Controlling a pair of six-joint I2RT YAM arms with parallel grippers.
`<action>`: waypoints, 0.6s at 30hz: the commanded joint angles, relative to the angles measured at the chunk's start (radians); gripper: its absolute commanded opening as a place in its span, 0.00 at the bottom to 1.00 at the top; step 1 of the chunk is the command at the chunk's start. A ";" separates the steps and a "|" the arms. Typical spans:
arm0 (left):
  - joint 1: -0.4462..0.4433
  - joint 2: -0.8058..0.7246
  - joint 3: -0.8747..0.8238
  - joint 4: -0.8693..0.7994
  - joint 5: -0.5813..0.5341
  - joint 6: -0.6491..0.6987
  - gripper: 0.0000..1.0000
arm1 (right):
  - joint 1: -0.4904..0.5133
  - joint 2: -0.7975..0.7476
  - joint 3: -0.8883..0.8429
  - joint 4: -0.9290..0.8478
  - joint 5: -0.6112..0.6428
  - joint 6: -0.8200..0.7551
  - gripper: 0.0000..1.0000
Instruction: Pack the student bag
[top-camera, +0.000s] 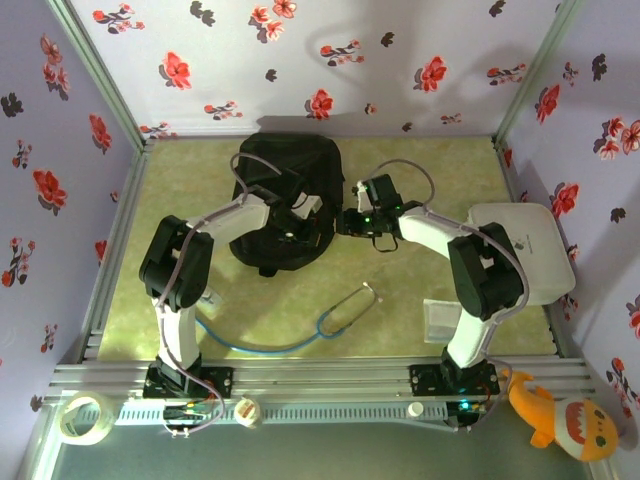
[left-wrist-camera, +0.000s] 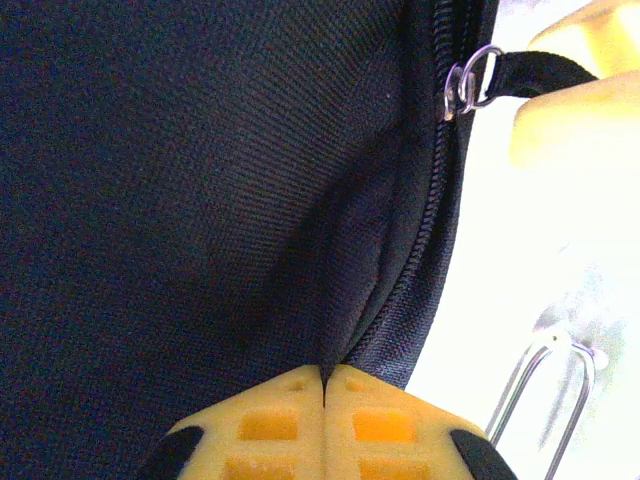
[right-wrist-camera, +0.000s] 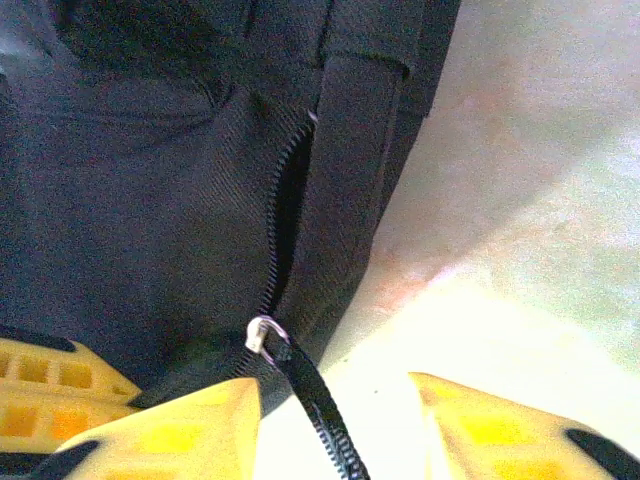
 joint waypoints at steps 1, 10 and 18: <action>-0.005 -0.033 -0.009 0.015 0.036 -0.019 0.00 | -0.007 0.013 0.039 -0.032 -0.044 -0.021 0.27; -0.004 -0.032 -0.007 0.022 0.038 -0.024 0.00 | -0.003 -0.049 0.016 -0.032 -0.065 -0.051 0.00; -0.003 -0.051 -0.028 0.086 0.052 -0.063 0.00 | 0.059 -0.071 -0.016 -0.051 -0.141 -0.101 0.00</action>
